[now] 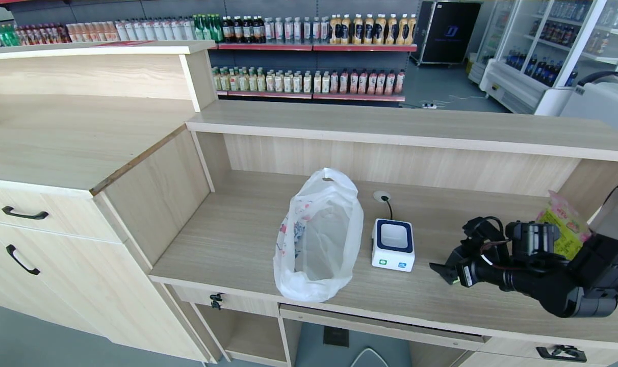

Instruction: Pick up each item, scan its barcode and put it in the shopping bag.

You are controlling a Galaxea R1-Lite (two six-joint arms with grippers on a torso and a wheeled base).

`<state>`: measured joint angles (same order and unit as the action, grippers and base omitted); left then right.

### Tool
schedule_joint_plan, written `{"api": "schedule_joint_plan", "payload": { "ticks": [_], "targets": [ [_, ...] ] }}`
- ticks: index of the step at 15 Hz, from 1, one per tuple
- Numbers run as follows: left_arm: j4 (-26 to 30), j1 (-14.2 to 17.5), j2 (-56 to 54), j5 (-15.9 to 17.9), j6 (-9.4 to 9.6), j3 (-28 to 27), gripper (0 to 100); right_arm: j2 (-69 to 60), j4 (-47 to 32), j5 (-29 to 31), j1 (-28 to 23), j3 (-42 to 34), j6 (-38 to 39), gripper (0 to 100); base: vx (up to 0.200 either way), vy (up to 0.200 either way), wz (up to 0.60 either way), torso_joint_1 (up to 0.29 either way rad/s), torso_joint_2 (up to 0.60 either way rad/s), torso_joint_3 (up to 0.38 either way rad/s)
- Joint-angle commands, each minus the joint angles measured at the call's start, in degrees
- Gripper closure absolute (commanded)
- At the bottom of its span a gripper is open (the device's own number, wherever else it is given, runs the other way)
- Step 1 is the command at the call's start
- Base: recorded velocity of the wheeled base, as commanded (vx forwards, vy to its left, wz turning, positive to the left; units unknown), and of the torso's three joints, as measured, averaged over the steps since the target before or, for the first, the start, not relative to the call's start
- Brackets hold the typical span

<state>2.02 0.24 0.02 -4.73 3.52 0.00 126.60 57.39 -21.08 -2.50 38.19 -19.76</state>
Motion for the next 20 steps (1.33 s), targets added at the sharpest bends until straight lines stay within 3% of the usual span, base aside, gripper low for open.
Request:
{"api": "schedule_joint_plan", "payload": {
  "ticks": [1, 3, 4, 16, 17, 18, 20],
  "targets": [
    [0.0, 0.0, 0.0, 0.0, -0.01, 0.0, 0, 0.3, 0.2, 0.0, 0.3, 0.0, 0.0, 0, 0.0, 0.0, 0.0, 0.0, 0.0, 0.0],
    [0.0, 0.0, 0.0, 0.0, -0.01, 0.0, 0, 0.9, 1.1, -0.2, 0.4, 0.0, 0.2, 0, 0.0, 0.0, 0.0, 0.0, 0.0, 0.0],
    [0.0, 0.0, 0.0, 0.0, -0.01, 0.0, 0, 1.1, 1.5, -0.7, 0.4, 0.0, 0.2, 100, 0.0, 0.0, 0.0, 0.0, 0.0, 0.0],
    [0.0, 0.0, 0.0, 0.0, -0.01, 0.0, 0, -3.6, 6.8, -3.9, 0.3, -3.1, 0.2, 100, 0.0, 0.0, 0.0, 0.0, 0.0, 0.0],
    [0.0, 0.0, 0.0, 0.0, -0.01, 0.0, 0, -6.7, 6.8, -6.3, 0.6, -3.9, 0.5, 100, 0.0, 0.0, 0.0, 0.0, 0.0, 0.0],
    [0.0, 0.0, 0.0, 0.0, -0.01, 0.0, 0, -13.3, 6.8, -13.4, 1.6, -4.4, 1.7, 100, 0.0, 0.0, 0.0, 0.0, 0.0, 0.0],
    [0.0, 0.0, 0.0, 0.0, -0.01, 0.0, 0, -24.6, 8.1, -20.8, 5.2, -3.5, 4.4, 100, 0.0, 0.0, 0.0, 0.0, 0.0, 0.0]
  ]
}}
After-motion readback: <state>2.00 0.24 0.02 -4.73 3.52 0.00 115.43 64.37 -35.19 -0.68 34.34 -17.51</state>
